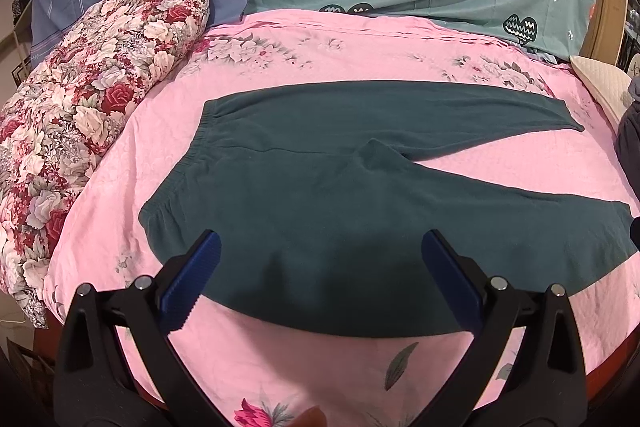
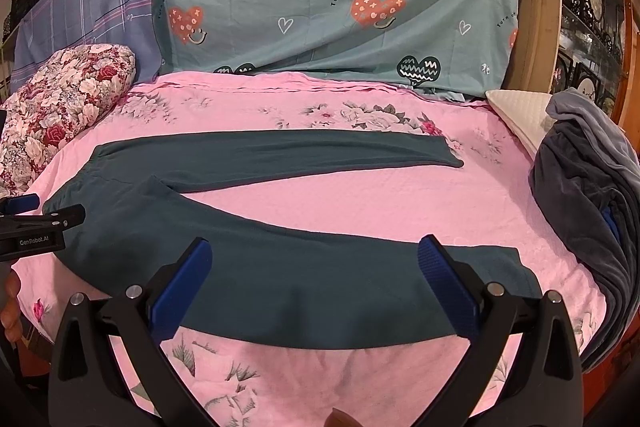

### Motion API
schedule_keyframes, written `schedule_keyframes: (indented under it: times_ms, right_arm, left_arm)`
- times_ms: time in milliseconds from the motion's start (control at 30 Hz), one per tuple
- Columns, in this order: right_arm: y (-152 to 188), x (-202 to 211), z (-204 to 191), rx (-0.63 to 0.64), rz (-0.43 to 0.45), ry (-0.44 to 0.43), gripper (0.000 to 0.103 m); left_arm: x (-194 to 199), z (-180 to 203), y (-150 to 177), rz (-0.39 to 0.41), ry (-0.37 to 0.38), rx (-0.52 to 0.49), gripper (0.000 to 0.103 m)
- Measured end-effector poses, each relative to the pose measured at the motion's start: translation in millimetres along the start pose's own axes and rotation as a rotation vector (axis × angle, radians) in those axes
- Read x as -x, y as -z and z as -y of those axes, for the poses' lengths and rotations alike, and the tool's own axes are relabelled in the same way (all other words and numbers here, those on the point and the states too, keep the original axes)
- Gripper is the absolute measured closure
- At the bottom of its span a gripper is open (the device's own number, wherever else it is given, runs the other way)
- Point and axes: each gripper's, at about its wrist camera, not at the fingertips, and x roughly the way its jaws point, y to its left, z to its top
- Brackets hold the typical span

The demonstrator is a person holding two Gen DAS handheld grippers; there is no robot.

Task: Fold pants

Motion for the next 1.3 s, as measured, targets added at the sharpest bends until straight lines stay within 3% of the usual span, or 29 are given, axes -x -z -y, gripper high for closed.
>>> schedule_keyframes:
  times_ms: [1300]
  right_arm:
    - [-1.3, -1.8, -0.7, -0.001, -0.011, 0.008, 0.001]
  left_arm:
    - [2.2, -4.9, 0.5, 0.009, -0.001, 0.009, 0.002]
